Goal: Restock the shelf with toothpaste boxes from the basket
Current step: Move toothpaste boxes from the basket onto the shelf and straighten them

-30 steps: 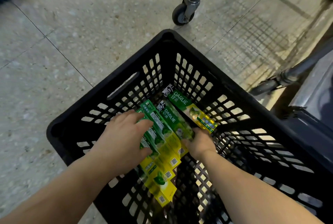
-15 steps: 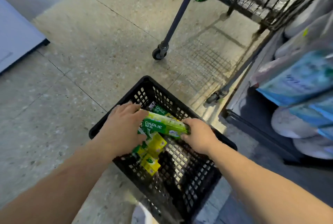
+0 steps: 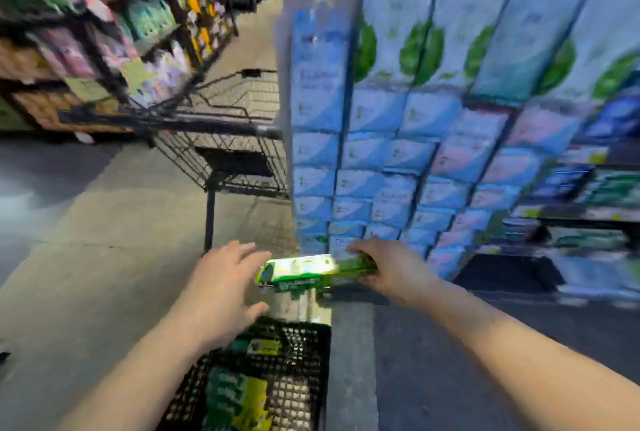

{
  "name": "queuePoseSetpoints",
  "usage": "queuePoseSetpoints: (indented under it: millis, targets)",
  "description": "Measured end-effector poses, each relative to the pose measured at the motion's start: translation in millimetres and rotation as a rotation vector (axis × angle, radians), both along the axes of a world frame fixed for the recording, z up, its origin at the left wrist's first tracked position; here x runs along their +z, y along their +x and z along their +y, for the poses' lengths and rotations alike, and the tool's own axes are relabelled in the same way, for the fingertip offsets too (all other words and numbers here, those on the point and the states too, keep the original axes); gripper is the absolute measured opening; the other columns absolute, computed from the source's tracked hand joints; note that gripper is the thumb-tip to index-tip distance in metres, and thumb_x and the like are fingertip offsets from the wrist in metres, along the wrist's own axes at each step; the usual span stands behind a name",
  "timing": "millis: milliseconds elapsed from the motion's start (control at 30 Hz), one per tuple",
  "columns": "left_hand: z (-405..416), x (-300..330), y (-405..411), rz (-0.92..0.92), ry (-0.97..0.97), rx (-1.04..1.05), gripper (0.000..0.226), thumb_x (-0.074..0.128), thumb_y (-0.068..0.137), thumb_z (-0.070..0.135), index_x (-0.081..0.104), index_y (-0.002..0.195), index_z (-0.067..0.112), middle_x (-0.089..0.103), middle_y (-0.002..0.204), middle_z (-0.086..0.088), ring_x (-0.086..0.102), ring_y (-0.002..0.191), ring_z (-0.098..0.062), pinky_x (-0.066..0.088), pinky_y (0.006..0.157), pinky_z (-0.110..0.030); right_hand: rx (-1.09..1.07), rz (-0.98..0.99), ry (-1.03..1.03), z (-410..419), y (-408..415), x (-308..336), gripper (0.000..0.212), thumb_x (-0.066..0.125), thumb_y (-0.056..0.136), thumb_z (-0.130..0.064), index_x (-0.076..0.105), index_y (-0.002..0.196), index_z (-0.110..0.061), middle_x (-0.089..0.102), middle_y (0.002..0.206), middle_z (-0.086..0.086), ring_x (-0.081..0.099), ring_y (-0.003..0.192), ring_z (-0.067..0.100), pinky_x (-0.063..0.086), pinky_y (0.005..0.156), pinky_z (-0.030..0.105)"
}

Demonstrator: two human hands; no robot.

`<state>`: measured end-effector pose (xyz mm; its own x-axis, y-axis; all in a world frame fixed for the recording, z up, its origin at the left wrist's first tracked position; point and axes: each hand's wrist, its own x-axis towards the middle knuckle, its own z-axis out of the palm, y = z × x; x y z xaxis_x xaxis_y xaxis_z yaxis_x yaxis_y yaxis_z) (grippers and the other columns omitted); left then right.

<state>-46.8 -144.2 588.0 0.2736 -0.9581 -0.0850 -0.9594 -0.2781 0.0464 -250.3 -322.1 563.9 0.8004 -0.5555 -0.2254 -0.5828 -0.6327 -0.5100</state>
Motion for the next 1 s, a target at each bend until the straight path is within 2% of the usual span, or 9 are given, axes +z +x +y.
queuePoseSetpoints:
  millis: [100, 167, 300, 367, 433, 600, 667, 800, 1000]
  targets:
    - [-42, 60, -45, -0.033, -0.125, -0.144, 0.08, 0.078, 0.039, 0.047, 0.065, 0.112, 0.018, 0.068, 0.108, -0.011, 0.066, 0.095, -0.034, 0.054, 0.079, -0.048, -0.113, -0.029, -0.133, -27, -79, 58, 0.047, 0.068, 0.082, -0.025, 0.056, 0.127, -0.021, 0.062, 0.124, 0.007, 0.057, 0.115, 0.025, 0.042, 0.092, 0.029]
    - [-72, 95, -86, -0.064, -0.162, -0.23, 0.08, 0.075, 0.043, 0.05, 0.063, 0.116, 0.019, 0.066, 0.111, -0.01, 0.065, 0.099, -0.033, 0.053, 0.083, -0.044, -0.191, -0.007, -0.194, -44, -137, 89, 0.052, 0.066, 0.083, -0.022, 0.052, 0.133, -0.024, 0.061, 0.127, 0.004, 0.055, 0.118, 0.024, 0.042, 0.094, 0.028]
    - [-130, 144, -198, -0.056, -0.19, -0.331, 0.081, 0.076, 0.067, 0.049, 0.045, 0.138, 0.025, 0.045, 0.141, -0.004, 0.041, 0.132, -0.027, 0.034, 0.107, -0.037, -0.314, 0.002, -0.28, -73, -261, 139, 0.055, 0.065, 0.085, -0.019, 0.047, 0.137, -0.026, 0.053, 0.126, 0.0, 0.051, 0.117, 0.021, 0.041, 0.096, 0.031]
    - [-157, 154, -252, -0.047, -0.25, -0.375, 0.083, 0.079, 0.062, 0.046, 0.049, 0.134, 0.021, 0.05, 0.137, -0.006, 0.045, 0.129, -0.029, 0.036, 0.105, -0.038, -0.37, 0.007, -0.307, -87, -325, 159, 0.055, 0.064, 0.088, -0.02, 0.045, 0.139, -0.027, 0.05, 0.132, -0.001, 0.05, 0.118, 0.021, 0.042, 0.097, 0.033]
    - [-185, 163, -305, -0.049, -0.299, -0.437, 0.084, 0.072, 0.058, 0.052, 0.052, 0.132, 0.019, 0.053, 0.135, -0.008, 0.048, 0.126, -0.028, 0.037, 0.105, -0.038, -0.427, 0.012, -0.333, -100, -388, 177, 0.055, 0.063, 0.089, -0.021, 0.043, 0.14, -0.028, 0.048, 0.137, -0.001, 0.05, 0.121, 0.022, 0.044, 0.097, 0.034]
    - [-243, 191, -416, -0.028, -0.261, -0.531, 0.086, 0.066, 0.074, 0.057, 0.028, 0.145, 0.027, 0.033, 0.149, 0.002, 0.029, 0.137, -0.018, 0.023, 0.112, -0.03, -0.523, 0.041, -0.386, -124, -514, 220, 0.055, 0.061, 0.09, -0.018, 0.043, 0.14, -0.031, 0.052, 0.133, 0.001, 0.051, 0.119, 0.021, 0.045, 0.092, 0.032]
    - [-263, 199, -444, -0.012, -0.281, -0.552, 0.084, 0.064, 0.077, 0.056, 0.025, 0.146, 0.027, 0.03, 0.15, 0.006, 0.027, 0.138, -0.015, 0.022, 0.113, -0.029, -0.563, 0.014, -0.392, -135, -547, 233, 0.055, 0.061, 0.09, -0.016, 0.044, 0.141, -0.03, 0.051, 0.137, -0.003, 0.05, 0.121, 0.018, 0.044, 0.091, 0.028]
    - [-308, 215, -480, -0.015, -0.292, -0.567, 0.087, 0.062, 0.078, 0.058, 0.019, 0.148, 0.029, 0.027, 0.152, 0.008, 0.024, 0.14, -0.013, 0.021, 0.115, -0.031, -0.63, -0.043, -0.429, -166, -590, 252, 0.053, 0.064, 0.09, -0.022, 0.046, 0.139, -0.03, 0.053, 0.133, -0.005, 0.053, 0.114, 0.016, 0.04, 0.081, 0.022]
    - [-388, 240, -488, -0.003, -0.329, -0.556, 0.09, 0.065, 0.076, 0.057, 0.017, 0.147, 0.032, 0.024, 0.153, 0.008, 0.021, 0.141, -0.015, 0.02, 0.116, -0.035, -0.628, -0.096, -0.468, -248, -601, 276, 0.054, 0.068, 0.087, -0.025, 0.049, 0.137, -0.03, 0.055, 0.132, -0.004, 0.055, 0.11, 0.017, 0.044, 0.081, 0.026]
